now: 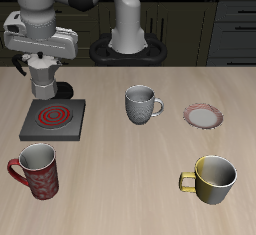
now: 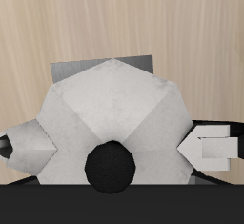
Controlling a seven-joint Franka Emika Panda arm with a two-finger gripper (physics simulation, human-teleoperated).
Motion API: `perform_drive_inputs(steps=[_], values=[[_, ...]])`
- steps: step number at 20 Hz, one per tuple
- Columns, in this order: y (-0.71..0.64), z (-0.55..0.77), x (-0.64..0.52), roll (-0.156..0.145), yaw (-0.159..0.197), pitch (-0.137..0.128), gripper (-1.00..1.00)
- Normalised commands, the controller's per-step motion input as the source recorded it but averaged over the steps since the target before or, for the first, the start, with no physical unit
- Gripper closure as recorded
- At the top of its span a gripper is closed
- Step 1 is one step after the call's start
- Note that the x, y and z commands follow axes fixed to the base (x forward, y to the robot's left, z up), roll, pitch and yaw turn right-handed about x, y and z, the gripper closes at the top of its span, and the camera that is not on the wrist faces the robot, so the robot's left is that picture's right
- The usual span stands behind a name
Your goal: Place the moka pot on the stove
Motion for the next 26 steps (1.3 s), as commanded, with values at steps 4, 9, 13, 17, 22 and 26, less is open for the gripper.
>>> perform_drive_inputs(steps=[4,9,13,17,22,26], values=[[0.04,-0.06,0.09,-0.01,-0.033,-0.003,1.0],[0.01,0.02,0.08,-0.012,-0.031,-0.01,1.0],[0.06,-0.02,0.01,0.004,-0.007,-0.009,1.0],[-0.08,0.0,0.04,-0.017,-0.004,-0.003,1.0],[-0.12,-0.08,0.08,-0.026,-0.004,0.007,1.0],[0.0,-0.09,0.09,0.005,0.001,-0.002,1.0]])
